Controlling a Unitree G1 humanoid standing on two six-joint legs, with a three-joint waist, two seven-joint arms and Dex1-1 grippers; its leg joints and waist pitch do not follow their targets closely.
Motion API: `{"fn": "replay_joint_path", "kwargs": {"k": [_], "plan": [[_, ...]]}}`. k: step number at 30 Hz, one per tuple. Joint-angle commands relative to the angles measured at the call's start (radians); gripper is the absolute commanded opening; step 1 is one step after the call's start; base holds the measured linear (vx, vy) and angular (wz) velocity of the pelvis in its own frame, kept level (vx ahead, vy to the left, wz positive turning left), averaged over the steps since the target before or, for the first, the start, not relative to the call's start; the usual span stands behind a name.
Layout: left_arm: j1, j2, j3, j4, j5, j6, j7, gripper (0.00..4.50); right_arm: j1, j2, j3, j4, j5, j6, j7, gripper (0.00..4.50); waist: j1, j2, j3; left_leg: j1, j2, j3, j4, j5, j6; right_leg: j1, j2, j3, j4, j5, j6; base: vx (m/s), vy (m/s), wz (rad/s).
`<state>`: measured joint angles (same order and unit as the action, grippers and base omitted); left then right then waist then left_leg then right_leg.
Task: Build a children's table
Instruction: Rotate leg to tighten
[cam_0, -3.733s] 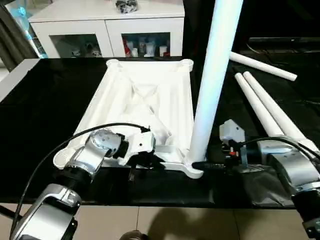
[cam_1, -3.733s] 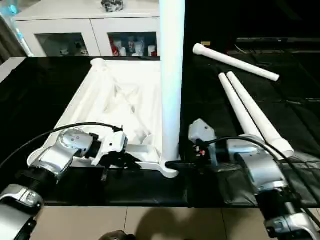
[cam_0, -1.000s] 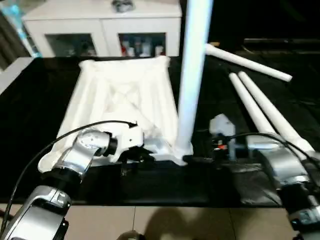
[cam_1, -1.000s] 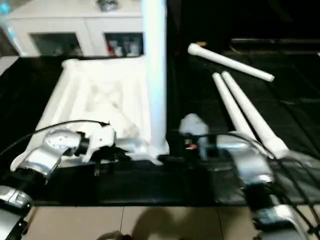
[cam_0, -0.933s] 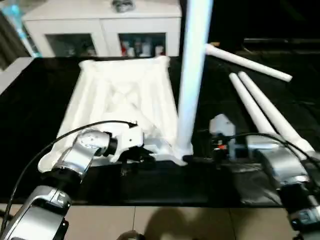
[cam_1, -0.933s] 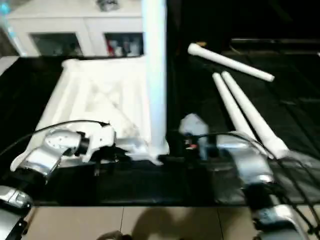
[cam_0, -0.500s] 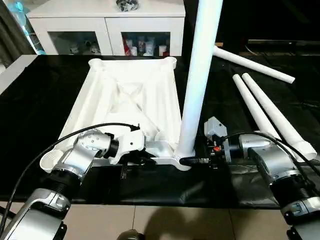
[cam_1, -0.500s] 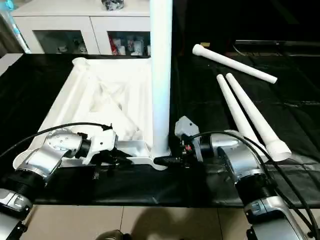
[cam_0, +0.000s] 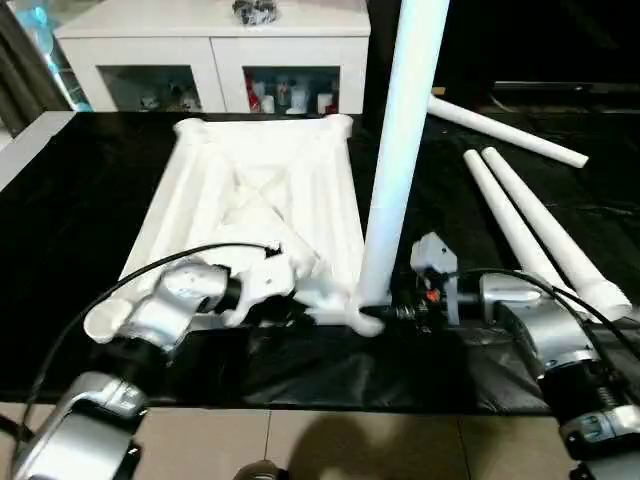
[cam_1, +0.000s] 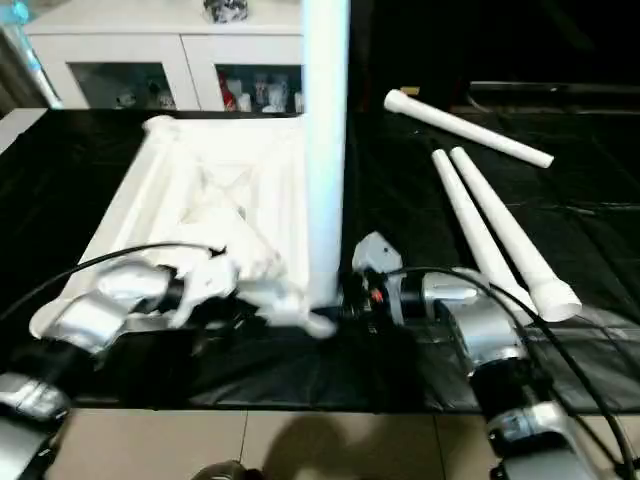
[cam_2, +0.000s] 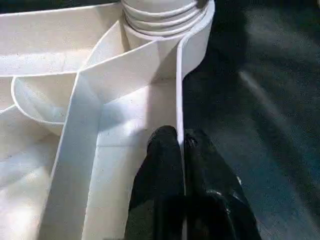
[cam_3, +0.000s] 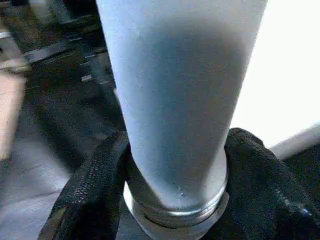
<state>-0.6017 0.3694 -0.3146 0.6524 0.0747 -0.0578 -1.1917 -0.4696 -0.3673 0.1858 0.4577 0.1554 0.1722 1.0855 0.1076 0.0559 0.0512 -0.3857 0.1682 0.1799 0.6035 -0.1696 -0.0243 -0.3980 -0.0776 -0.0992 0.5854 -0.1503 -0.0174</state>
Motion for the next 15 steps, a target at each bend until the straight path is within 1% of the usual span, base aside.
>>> {"fn": "replay_joint_path", "kwargs": {"k": [1,2,3,4,5,6,7,8,9,10,11,12,13,14,15], "plan": [[-0.057,-0.07,0.027,-0.013,-0.016,0.024,0.107,0.0,0.006,0.069,0.029,-0.011,-0.033,0.033,-0.11,2.56,-0.011,-0.012,-0.064,0.027,0.065,-0.032,-0.078,-0.323,0.007,0.041,-0.091,0.051,-0.085,-0.477,-0.15,0.0,0.0,0.0],[-0.069,-0.093,0.029,-0.005,-0.014,0.038,0.135,0.0,0.0,0.094,0.019,-0.002,-0.04,0.041,-0.16,2.56,-0.014,-0.01,-0.065,0.029,0.064,-0.032,-0.077,-0.331,0.004,0.039,-0.09,0.051,-0.088,-0.491,-0.143,0.0,0.0,0.0],[-0.069,-0.093,0.029,-0.005,-0.014,0.038,0.135,0.0,0.0,0.094,0.019,-0.002,-0.04,0.041,-0.16,2.56,-0.018,-0.012,-0.066,0.036,0.061,-0.031,-0.074,-0.335,0.0,0.034,-0.091,0.051,-0.095,-0.508,-0.136,0.0,0.0,0.0],[-0.081,-0.115,0.029,0.001,-0.011,0.063,0.16,0.0,-0.009,0.12,0.006,0.012,-0.043,0.051,-0.211,2.56,-0.019,-0.013,-0.065,0.035,0.06,-0.031,-0.073,-0.333,0.003,0.035,-0.091,0.051,-0.096,-0.511,-0.134,0.0,0.0,0.0],[-0.1,-0.146,0.027,0.018,-0.001,0.084,0.201,0.0,-0.031,0.162,-0.021,0.044,-0.044,0.075,-0.302,2.56,-0.021,-0.011,-0.065,0.031,0.062,-0.031,-0.075,-0.324,0.009,0.036,-0.091,0.051,-0.095,-0.505,-0.132,0.0,0.0,0.0],[-0.123,-0.182,0.029,0.041,0.009,0.121,0.256,0.0,-0.052,0.205,-0.047,0.074,-0.047,0.1,-0.403,2.56,-0.026,-0.005,-0.066,0.031,0.061,-0.032,-0.076,-0.326,0.005,0.034,-0.086,0.05,-0.095,-0.494,-0.135,0.0,0.0,0.0],[-0.138,-0.203,0.033,0.057,0.016,0.147,0.296,0.0,-0.064,0.228,-0.059,0.091,-0.049,0.111,-0.456,2.56,-0.031,-0.009,-0.066,0.029,0.059,-0.032,-0.076,-0.323,0.002,0.035,-0.084,0.049,-0.094,-0.486,-0.136,0.0,0.0,0.0],[-0.159,-0.23,0.042,0.082,0.022,0.176,0.354,0.0,-0.078,0.255,-0.072,0.114,-0.059,0.12,-0.529,2.56,-0.033,-0.004,-0.068,0.031,0.06,-0.036,-0.076,-0.326,-0.013,0.036,-0.086,0.047,-0.089,-0.478,-0.142,0.0,0.0,0.0],[-0.177,-0.254,0.053,0.105,0.026,0.197,0.404,0.0,-0.091,0.275,-0.078,0.136,-0.074,0.124,-0.587,2.56,-0.032,-0.006,-0.069,0.036,0.061,-0.036,-0.075,-0.33,-0.015,0.036,-0.088,0.047,-0.093,-0.467,-0.143,0.0,0.0,0.0],[-0.196,-0.277,0.061,0.129,0.028,0.212,0.448,0.0,-0.105,0.297,-0.081,0.162,-0.087,0.118,-0.639,2.56,-0.032,-0.004,-0.069,0.035,0.06,-0.034,-0.075,-0.327,-0.012,0.035,-0.087,0.049,-0.093,-0.452,-0.146,0.0,0.0,0.0],[-0.209,-0.294,0.064,0.147,0.031,0.215,0.477,0.0,-0.115,0.315,-0.082,0.179,-0.096,0.111,-0.675,2.56,-0.032,-0.005,-0.07,0.036,0.057,-0.031,-0.074,-0.32,-0.006,0.032,-0.086,0.051,-0.093,-0.428,-0.153,0.0,0.0,0.0],[-0.221,-0.312,0.067,0.166,0.037,0.217,0.507,0.0,-0.124,0.331,-0.078,0.195,-0.117,0.097,-0.717,2.56,-0.03,-0.008,-0.073,0.029,0.055,-0.031,-0.074,-0.294,0.003,0.042,-0.088,0.052,-0.088,-0.396,-0.159,0.0,0.0,0.0],[-0.229,-0.323,0.067,0.177,0.044,0.217,0.526,0.0,-0.131,0.343,-0.076,0.204,-0.13,0.084,-0.745,2.56,-0.026,-0.006,-0.075,0.027,0.056,-0.031,-0.073,-0.276,0.009,0.042,-0.089,0.052,-0.087,-0.376,-0.159,0.0,0.0,0.0],[-0.232,-0.328,0.067,0.182,0.049,0.216,0.536,0.0,-0.134,0.35,-0.075,0.207,-0.137,0.076,-0.759,2.56,-0.025,-0.005,-0.075,0.029,0.057,-0.028,-0.072,-0.26,0.017,0.038,-0.087,0.055,-0.085,-0.346,-0.165,0.0,0.0,0.0],[-0.233,-0.33,0.066,0.182,0.051,0.215,0.538,0.0,-0.136,0.352,-0.077,0.206,-0.138,0.072,-0.765,2.56,-0.022,-0.007,-0.078,0.026,0.056,-0.027,-0.07,-0.237,0.031,0.043,-0.087,0.055,-0.079,-0.309,-0.173,0.0,0.0,0.0]]}}
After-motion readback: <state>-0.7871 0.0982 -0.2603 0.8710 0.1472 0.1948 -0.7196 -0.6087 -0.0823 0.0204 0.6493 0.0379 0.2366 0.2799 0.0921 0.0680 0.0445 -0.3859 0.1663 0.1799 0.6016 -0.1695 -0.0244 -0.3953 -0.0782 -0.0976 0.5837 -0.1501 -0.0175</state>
